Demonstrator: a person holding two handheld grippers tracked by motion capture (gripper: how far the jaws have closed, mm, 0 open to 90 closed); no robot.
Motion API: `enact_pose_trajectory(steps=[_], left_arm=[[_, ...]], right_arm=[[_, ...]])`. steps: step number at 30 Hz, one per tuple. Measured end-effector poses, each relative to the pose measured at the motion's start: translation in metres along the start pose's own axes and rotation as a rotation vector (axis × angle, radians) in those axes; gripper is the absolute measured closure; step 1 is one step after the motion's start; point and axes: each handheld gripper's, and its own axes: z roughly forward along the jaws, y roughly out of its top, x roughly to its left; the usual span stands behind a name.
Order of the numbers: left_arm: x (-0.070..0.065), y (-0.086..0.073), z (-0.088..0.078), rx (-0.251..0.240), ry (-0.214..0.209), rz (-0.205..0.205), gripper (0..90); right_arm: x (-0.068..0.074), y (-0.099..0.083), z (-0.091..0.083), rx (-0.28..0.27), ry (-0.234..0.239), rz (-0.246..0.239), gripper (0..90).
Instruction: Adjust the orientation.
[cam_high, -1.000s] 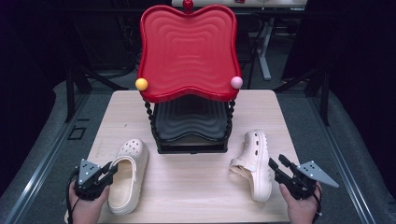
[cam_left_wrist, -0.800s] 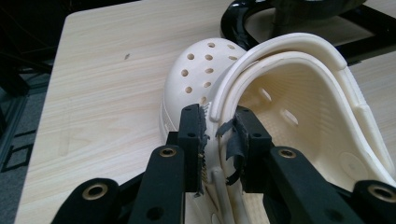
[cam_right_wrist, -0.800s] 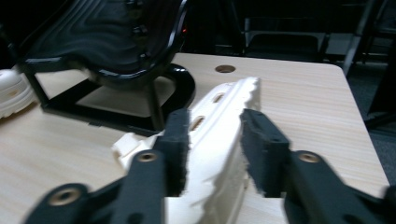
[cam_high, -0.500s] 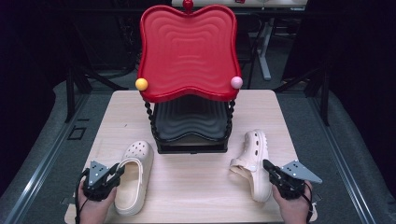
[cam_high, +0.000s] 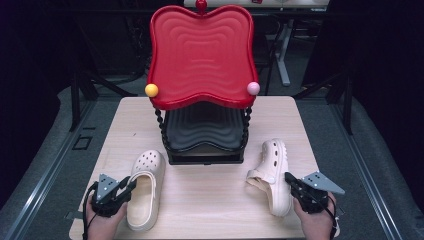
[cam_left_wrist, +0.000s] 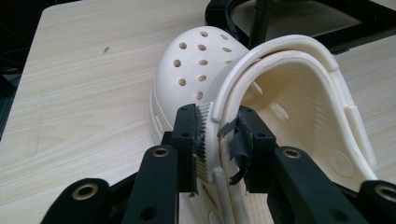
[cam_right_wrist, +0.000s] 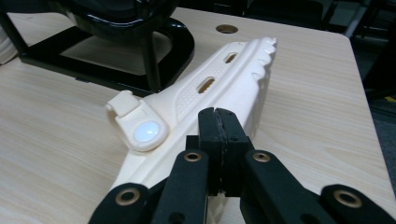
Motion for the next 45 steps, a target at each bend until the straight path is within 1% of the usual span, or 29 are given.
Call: enact_pose_trajectory(steps=[1, 2, 3, 4, 5, 6, 7, 8, 10, 12, 13, 14, 16, 18, 21, 22, 24, 25, 29, 31, 32, 33, 35, 37, 40, 41, 42, 43, 45], left_arm=[[0.0, 0.0, 0.0, 0.0, 0.0, 0.0, 71.1], [0.0, 0.0, 0.0, -0.001, 0.0, -0.004, 70.9], [0.0, 0.0, -0.001, -0.006, -0.002, -0.001, 70.6], [0.0, 0.0, -0.001, -0.006, -0.002, -0.001, 70.3], [0.001, 0.001, -0.001, -0.007, -0.004, -0.003, 70.2], [0.001, 0.001, -0.001, -0.007, -0.004, -0.003, 70.2], [0.001, 0.001, -0.001, -0.009, -0.006, -0.001, 70.2], [0.001, 0.001, -0.001, -0.009, -0.005, 0.001, 70.2], [0.001, 0.001, -0.001, -0.01, -0.006, -0.001, 70.2], [0.0, 0.001, -0.001, -0.01, -0.005, -0.001, 70.0], [0.0, 0.001, -0.001, -0.011, -0.006, -0.001, 69.9], [0.0, 0.001, -0.001, -0.011, -0.006, -0.001, 69.6], [0.0, 0.001, -0.001, -0.016, -0.008, -0.005, 69.2], [0.0, 0.001, -0.001, -0.022, -0.008, -0.004, 68.7], [0.001, 0.001, -0.001, -0.032, -0.009, -0.011, 66.4], [0.001, 0.001, -0.001, -0.032, -0.009, -0.011, 65.5], [0.002, 0.0, -0.001, -0.041, -0.011, -0.014, 63.1], [0.002, 0.0, -0.001, -0.045, -0.013, -0.015, 61.7], [0.004, 0.0, 0.0, -0.047, -0.012, -0.017, 59.0], [0.004, 0.0, 0.0, -0.049, -0.012, -0.016, 57.8], [0.004, 0.0, 0.0, -0.049, -0.012, -0.015, 57.8], [0.004, 0.0, 0.0, -0.05, -0.013, -0.014, 57.8], [0.004, 0.0, -0.001, -0.051, -0.013, -0.013, 57.5], [0.004, 0.0, -0.001, -0.051, -0.013, -0.014, 57.4], [0.004, 0.0, 0.0, -0.053, -0.012, -0.01, 57.4], [0.004, 0.0, 0.0, -0.053, -0.012, -0.01, 57.5], [0.004, 0.0, -0.001, -0.053, -0.012, -0.01, 57.4], [0.004, 0.0, -0.001, -0.054, -0.013, -0.01, 57.4], [0.004, 0.0, -0.001, -0.055, -0.016, -0.011, 57.4]], right_arm=[[0.0, 0.0, 0.0, 0.0, 0.0, 0.0, 89.9], [-0.003, 0.0, -0.001, 0.017, -0.019, 0.009, 90.0], [-0.006, -0.001, 0.0, 0.022, -0.034, 0.013, 90.0], [-0.006, -0.001, 0.0, 0.022, -0.034, 0.013, 90.0], [-0.011, -0.004, 0.003, 0.077, -0.049, 0.036, 90.0], [-0.011, -0.004, 0.003, 0.077, -0.049, 0.036, 90.0], [-0.015, -0.007, 0.001, 0.06, -0.041, 0.08, 89.9], [-0.014, -0.005, -0.002, 0.024, -0.037, 0.086, 89.8], [-0.009, 0.001, -0.008, -0.035, -0.038, 0.054, 89.8], [-0.001, 0.005, -0.009, -0.075, 0.003, 0.031, 89.8], [0.002, 0.007, -0.009, -0.069, 0.019, 0.007, 89.8], [0.006, 0.008, -0.007, -0.062, 0.027, -0.006, 89.8], [0.012, 0.008, -0.002, -0.041, 0.052, -0.011, 89.9], [0.016, 0.01, 0.004, -0.017, 0.061, -0.027, 90.0], [0.022, 0.012, 0.011, 0.01, 0.061, -0.059, 90.0], [0.022, 0.012, 0.011, 0.01, 0.061, -0.059, 90.0], [0.025, 0.011, 0.016, 0.051, 0.046, -0.078, 90.0], [0.024, 0.01, 0.017, 0.054, 0.033, -0.08, 90.0], [0.019, 0.01, 0.014, 0.052, 0.031, -0.06, 90.0], [0.018, 0.01, 0.013, 0.053, 0.026, -0.061, 90.0], [0.016, 0.01, 0.011, 0.051, 0.012, -0.056, 90.0], [0.014, 0.01, 0.01, 0.053, 0.012, -0.051, 90.0], [0.01, 0.011, 0.008, 0.053, 0.011, -0.031, 90.0], [0.005, 0.013, 0.005, 0.067, 0.004, 0.001, 90.0], [-0.003, 0.015, 0.001, 0.089, -0.006, 0.021, 90.0], [-0.003, 0.015, 0.001, 0.089, -0.006, 0.021, 90.0], [-0.01, 0.014, -0.002, 0.097, -0.007, 0.044, 90.0], [-0.01, 0.014, -0.002, 0.097, -0.007, 0.044, 90.0], [-0.021, 0.012, -0.006, 0.102, -0.013, 0.058, 90.0]])
